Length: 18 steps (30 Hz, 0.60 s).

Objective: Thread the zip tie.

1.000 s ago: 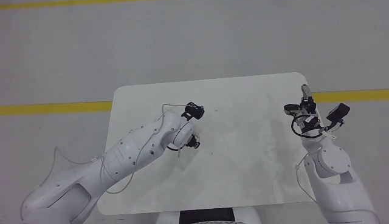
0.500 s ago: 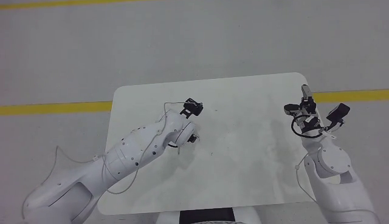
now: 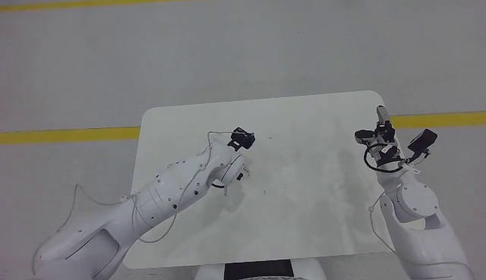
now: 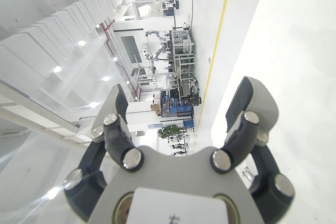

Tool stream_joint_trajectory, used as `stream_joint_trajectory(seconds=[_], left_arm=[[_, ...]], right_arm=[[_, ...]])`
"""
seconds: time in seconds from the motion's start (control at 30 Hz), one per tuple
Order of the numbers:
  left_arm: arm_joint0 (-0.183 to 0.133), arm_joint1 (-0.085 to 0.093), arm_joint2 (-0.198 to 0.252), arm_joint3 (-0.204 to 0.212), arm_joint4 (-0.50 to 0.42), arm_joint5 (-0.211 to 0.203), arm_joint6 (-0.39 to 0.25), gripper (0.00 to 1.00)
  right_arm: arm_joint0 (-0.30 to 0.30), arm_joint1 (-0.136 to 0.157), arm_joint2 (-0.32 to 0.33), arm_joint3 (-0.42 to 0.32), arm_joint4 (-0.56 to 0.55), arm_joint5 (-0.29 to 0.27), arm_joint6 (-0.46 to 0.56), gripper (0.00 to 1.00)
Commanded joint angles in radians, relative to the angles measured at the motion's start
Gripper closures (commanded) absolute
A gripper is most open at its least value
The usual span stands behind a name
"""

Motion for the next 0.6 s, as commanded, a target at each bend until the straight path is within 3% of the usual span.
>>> stream_joint_trajectory(seconds=[0.0, 0.33, 0.57], left_arm=[[0.001, -0.004, -0.002, 0.011, 0.000, 0.000, 0.000, 0.71], [0.014, -0.024, -0.018, 0.068, -0.007, 0.000, 0.035, 0.91], [0.009, -0.044, -0.015, 0.124, -0.032, -0.014, 0.072, 0.90]], right_arm=[[0.000, 0.000, 0.000, 0.000, 0.000, 0.000, 0.000, 0.00], [0.000, 0.000, 0.000, 0.000, 0.000, 0.000, 0.000, 0.00], [0.000, 0.000, 0.000, 0.000, 0.000, 0.000, 0.000, 0.00]])
